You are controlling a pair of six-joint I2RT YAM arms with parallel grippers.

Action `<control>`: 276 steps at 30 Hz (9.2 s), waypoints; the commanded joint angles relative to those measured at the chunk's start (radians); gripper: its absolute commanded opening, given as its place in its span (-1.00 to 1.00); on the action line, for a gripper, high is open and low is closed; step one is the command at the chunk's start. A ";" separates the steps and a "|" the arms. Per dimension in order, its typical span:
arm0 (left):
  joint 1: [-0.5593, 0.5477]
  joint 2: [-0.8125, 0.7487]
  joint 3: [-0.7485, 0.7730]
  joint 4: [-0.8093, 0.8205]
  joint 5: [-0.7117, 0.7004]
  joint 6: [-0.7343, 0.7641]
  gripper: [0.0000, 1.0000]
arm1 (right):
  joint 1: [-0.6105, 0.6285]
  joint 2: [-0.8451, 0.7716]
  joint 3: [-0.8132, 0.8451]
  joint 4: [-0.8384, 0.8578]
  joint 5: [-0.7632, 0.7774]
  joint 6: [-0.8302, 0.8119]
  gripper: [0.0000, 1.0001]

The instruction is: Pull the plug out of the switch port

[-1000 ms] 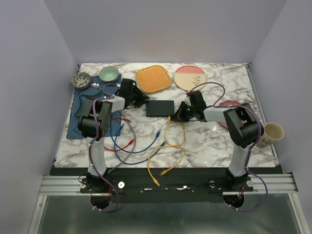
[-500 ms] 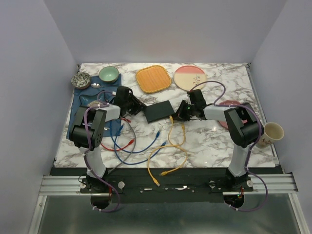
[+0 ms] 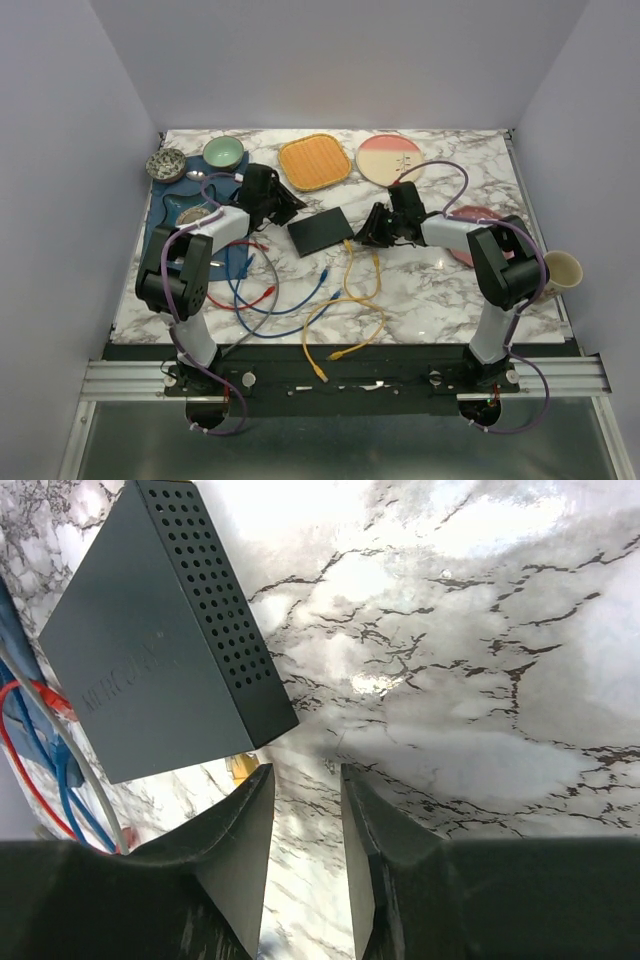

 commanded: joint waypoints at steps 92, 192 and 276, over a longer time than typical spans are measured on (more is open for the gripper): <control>-0.100 0.103 -0.129 0.206 0.129 -0.132 -0.02 | -0.003 -0.242 -0.277 0.226 -0.033 -0.028 -0.99; 0.045 -0.505 -0.509 -0.539 -0.305 0.052 0.61 | 0.129 -1.056 -0.776 0.146 0.348 -0.127 0.31; -0.291 -0.666 -0.257 -0.567 -0.603 0.085 0.47 | 0.549 -0.286 -0.097 -0.104 0.110 -0.498 0.57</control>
